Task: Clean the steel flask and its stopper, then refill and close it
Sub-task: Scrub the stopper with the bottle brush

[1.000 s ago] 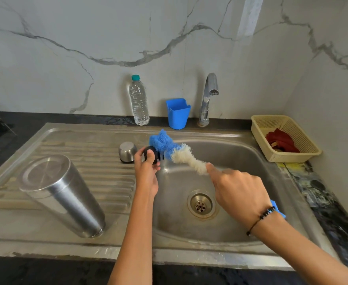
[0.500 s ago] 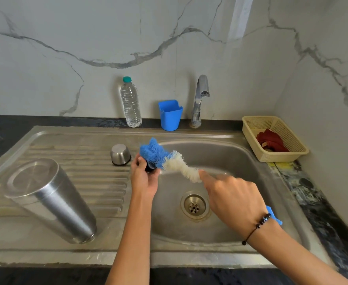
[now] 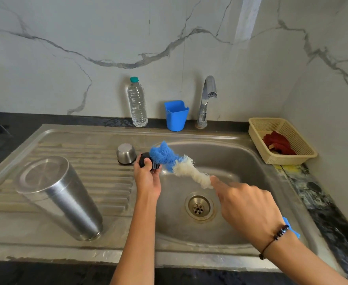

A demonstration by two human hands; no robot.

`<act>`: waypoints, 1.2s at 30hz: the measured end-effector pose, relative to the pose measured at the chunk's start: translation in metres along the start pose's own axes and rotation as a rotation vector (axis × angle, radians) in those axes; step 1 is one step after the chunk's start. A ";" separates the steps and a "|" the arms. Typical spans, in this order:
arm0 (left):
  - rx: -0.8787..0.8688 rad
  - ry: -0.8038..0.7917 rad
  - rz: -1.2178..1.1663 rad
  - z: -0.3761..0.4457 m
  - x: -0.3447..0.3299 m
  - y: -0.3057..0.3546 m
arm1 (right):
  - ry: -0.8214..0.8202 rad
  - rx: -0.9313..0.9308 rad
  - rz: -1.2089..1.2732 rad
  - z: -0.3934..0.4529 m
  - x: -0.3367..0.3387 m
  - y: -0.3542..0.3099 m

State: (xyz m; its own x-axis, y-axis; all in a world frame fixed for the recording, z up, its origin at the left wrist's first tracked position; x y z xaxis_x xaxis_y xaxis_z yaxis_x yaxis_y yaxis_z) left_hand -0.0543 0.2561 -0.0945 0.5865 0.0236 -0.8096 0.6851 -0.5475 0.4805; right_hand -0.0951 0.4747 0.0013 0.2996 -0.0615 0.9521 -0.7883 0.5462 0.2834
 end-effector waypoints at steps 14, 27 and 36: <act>0.014 -0.087 0.134 0.000 0.002 0.003 | 0.035 -0.047 -0.017 0.013 0.001 0.006; -0.166 -0.083 0.234 -0.011 -0.009 0.006 | 0.057 0.024 -0.082 0.016 0.012 -0.001; -0.270 -0.069 0.319 -0.004 -0.003 0.000 | 0.001 0.072 -0.072 0.003 0.015 -0.005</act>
State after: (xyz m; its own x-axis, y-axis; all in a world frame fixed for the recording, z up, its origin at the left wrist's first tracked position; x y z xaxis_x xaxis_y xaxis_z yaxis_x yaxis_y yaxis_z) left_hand -0.0544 0.2592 -0.0904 0.7636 -0.1726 -0.6221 0.5678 -0.2791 0.7744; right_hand -0.0877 0.4684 0.0146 0.3578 -0.0975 0.9287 -0.8012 0.4788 0.3590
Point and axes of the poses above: each hand's wrist, its own z-axis towards the middle knuckle, its own x-axis out of the back of the hand, y = z × x, the point moved 1 cm from there along z, towards the middle knuckle, and after that the axes turned 9 degrees about -z, right-handed, at the moved point
